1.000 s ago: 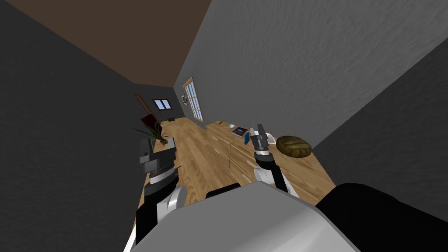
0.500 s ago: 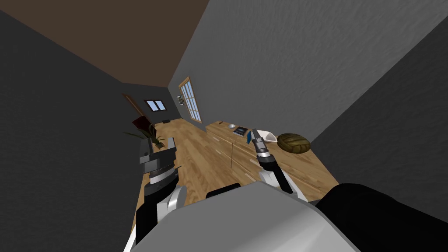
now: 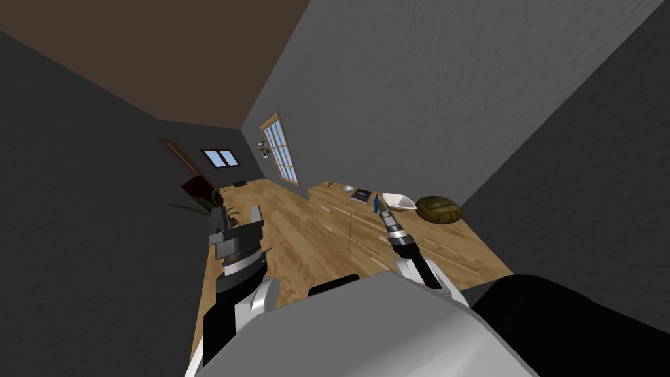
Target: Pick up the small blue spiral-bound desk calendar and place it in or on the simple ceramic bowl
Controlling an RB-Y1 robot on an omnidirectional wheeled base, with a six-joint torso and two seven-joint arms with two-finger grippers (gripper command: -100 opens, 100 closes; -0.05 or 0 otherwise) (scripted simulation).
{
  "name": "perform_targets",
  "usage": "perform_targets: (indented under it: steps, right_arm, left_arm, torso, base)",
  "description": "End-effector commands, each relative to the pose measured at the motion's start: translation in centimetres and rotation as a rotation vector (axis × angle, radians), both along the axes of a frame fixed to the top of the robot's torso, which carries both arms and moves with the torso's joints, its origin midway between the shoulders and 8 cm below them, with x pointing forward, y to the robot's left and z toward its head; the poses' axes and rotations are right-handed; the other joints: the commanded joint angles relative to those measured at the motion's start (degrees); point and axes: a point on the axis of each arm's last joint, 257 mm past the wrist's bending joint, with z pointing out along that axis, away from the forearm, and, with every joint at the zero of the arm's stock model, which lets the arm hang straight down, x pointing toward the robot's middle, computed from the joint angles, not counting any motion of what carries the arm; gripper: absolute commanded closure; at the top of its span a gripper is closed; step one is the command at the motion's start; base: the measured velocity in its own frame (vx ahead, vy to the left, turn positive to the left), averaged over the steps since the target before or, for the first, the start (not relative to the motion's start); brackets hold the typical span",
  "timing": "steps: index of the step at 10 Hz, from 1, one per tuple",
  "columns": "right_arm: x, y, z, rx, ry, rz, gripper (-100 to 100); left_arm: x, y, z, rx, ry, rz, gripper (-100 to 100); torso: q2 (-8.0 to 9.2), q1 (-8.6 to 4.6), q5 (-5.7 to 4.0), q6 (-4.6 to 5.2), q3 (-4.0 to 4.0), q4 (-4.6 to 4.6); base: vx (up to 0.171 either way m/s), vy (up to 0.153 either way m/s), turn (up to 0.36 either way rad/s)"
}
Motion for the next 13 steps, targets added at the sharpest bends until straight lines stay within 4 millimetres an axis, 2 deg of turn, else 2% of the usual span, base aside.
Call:
perform_targets:
  steps: [1, 6, 10, 13]
  right_arm:
    - [-0.1, -0.5, -0.8, -0.035, 0.032, -0.031, -100]
    - [-1.2, -7.2, -8.5, -0.265, 0.281, -0.245, -100]
    - [-3.6, -12.5, -13.7, -0.42, 0.475, -0.376, -100]
    - [-5.8, -16.2, -16.8, -0.505, 0.606, -0.451, -100]
  left_arm:
    - [0.0, 0.0, 0.0, 0.0, 0.0, 0.0, 0]
    - [0.0, 0.0, 0.0, 0.0, 0.0, 0.0, 0]
    - [0.0, 0.0, 0.0, 0.0, 0.0, 0.0, 0]
    - [0.0, 0.0, 0.0, 0.0, 0.0, 0.0, 0]
  torso:
    - [0.0, 0.0, 0.0, 0.0, 0.0, 0.0]
    - [-0.1, 0.11, 0.03, -0.02, -0.06, -0.02]
    - [-0.23, 0.05, 0.03, -0.03, -0.13, -0.05]
    - [-0.36, -0.05, 0.0, -0.04, -0.21, -0.08]
  base:
    - [0.026, 0.131, -0.06]
    - [0.055, 0.173, -0.143]
    - [0.087, 0.181, -0.131]
    - [0.097, 0.146, -0.111]
